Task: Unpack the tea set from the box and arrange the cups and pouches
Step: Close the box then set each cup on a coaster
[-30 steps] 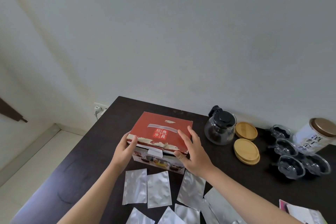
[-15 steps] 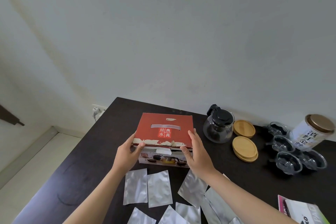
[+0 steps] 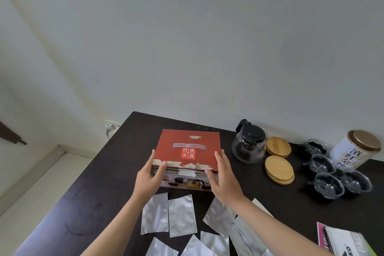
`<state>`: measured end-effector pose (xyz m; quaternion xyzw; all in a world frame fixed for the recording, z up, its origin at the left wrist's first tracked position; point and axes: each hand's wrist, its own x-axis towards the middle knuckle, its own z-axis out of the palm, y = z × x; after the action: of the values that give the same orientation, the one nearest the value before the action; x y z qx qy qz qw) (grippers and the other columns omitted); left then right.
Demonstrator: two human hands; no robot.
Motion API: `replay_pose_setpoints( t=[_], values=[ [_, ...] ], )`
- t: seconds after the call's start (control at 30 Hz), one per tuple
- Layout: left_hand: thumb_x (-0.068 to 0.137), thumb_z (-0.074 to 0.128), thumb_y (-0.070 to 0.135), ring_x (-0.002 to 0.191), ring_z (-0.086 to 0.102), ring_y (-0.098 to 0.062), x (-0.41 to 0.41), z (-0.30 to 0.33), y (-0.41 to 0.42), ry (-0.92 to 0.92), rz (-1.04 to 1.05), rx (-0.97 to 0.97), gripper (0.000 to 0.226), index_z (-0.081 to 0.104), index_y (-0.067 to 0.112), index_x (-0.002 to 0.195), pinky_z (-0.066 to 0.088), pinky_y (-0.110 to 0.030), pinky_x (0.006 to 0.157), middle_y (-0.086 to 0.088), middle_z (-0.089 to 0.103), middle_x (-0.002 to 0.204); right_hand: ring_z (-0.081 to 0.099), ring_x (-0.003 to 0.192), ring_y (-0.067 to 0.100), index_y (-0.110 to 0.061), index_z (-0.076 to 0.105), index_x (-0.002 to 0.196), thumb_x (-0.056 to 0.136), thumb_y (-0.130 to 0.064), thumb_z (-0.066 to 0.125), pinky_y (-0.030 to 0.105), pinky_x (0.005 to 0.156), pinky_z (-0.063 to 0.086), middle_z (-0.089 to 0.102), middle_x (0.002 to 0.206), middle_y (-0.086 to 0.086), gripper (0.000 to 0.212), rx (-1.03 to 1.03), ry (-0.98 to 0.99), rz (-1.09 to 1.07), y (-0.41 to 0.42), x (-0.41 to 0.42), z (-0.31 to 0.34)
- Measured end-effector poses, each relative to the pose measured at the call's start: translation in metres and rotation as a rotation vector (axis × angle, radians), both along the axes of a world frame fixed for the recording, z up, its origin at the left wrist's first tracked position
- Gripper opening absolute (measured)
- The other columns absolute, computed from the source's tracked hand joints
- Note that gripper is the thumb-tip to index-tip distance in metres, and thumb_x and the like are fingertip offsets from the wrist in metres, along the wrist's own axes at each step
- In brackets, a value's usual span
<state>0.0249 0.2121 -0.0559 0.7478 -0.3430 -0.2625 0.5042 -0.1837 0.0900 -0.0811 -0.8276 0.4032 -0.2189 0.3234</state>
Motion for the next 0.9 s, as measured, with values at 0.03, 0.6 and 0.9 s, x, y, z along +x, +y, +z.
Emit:
replay_pose_setpoints(
  t=[0.03,0.6,0.9],
  values=[
    [0.091,0.056,0.038,0.096,0.062,-0.001,-0.002,0.0,-0.001,0.015,0.009,0.003,0.066,0.025,0.028,0.149,0.052,-0.021,0.083,0.023,0.06,0.108,0.012,0.147,0.015,-0.025,0.008,0.153,0.084,-0.071,0.022,0.024,0.109,0.033,0.001,0.161,0.0,0.083,-0.001,0.009,-0.004,0.001,0.0,0.0],
    [0.09,0.059,0.04,0.105,0.064,-0.014,-0.005,-0.012,-0.007,0.169,0.074,-0.008,0.053,0.044,0.025,0.139,0.054,-0.036,0.09,0.004,0.065,0.117,0.004,0.147,0.03,-0.015,0.019,0.149,0.078,-0.065,0.058,0.056,0.116,0.006,-0.001,0.16,0.013,0.095,-0.078,0.129,-0.214,0.031,0.033,0.017],
    [0.092,0.06,0.026,0.099,0.065,-0.01,-0.01,-0.009,-0.005,0.16,0.075,-0.058,0.036,0.052,0.029,0.127,0.055,-0.031,0.085,0.005,0.067,0.11,0.004,0.147,0.028,-0.014,0.02,0.15,0.075,-0.067,0.061,0.051,0.119,0.012,0.0,0.16,0.013,0.1,-0.08,0.088,-0.171,0.032,0.026,0.016]
  ],
)
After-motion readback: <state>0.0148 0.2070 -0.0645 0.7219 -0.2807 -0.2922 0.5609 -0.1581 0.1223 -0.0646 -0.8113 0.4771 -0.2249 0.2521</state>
